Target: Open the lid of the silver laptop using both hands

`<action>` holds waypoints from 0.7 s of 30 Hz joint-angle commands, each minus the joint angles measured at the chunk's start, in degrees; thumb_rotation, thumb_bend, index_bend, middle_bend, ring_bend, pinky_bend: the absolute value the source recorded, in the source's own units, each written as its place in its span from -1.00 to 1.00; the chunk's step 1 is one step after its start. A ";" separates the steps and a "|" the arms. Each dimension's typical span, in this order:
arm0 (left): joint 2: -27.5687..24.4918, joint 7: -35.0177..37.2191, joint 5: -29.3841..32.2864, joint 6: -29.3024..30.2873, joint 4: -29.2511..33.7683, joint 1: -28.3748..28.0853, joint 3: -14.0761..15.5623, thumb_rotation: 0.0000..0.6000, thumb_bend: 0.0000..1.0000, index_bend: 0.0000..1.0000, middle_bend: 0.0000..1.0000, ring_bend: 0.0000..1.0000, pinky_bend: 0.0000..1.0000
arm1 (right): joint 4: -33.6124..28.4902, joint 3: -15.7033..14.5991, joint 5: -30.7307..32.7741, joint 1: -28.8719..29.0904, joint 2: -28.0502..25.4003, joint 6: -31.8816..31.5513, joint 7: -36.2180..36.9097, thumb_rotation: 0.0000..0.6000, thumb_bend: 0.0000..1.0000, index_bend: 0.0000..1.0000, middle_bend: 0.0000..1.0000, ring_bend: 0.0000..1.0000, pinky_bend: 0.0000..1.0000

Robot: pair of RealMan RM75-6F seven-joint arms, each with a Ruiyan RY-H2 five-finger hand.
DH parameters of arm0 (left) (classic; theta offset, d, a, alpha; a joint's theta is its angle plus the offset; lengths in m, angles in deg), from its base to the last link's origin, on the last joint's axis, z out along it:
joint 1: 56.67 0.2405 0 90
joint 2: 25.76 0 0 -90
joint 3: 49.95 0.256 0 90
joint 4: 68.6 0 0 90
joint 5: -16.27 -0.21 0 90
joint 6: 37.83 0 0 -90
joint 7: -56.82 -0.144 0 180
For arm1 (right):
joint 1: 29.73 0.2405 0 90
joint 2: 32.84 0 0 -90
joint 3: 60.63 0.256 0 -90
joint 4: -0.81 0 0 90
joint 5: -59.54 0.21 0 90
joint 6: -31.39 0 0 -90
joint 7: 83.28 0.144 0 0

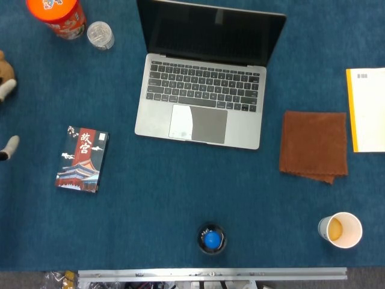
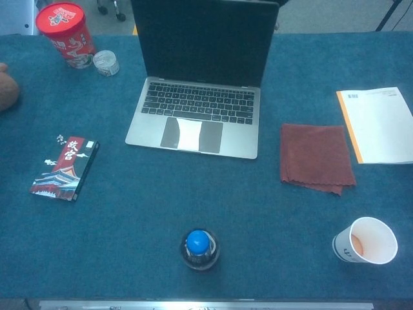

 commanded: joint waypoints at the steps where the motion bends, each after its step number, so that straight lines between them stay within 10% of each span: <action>1: -0.12 0.87 -1.05 2.99 -0.05 2.28 -0.44 1.00 -0.38 -0.83 -0.88 -0.99 -0.84 | 0.68 -1.55 -2.09 -3.01 -0.67 -1.88 2.49 1.00 -0.13 -0.96 -0.76 -1.00 -0.90; 21: 0.79 0.94 -2.98 9.44 -1.44 9.57 -1.52 1.00 -0.38 -0.68 -0.71 -0.88 -0.84 | 4.75 -1.53 -4.34 -12.65 -0.47 -3.78 9.36 1.00 -0.13 -0.96 -0.76 -1.00 -0.90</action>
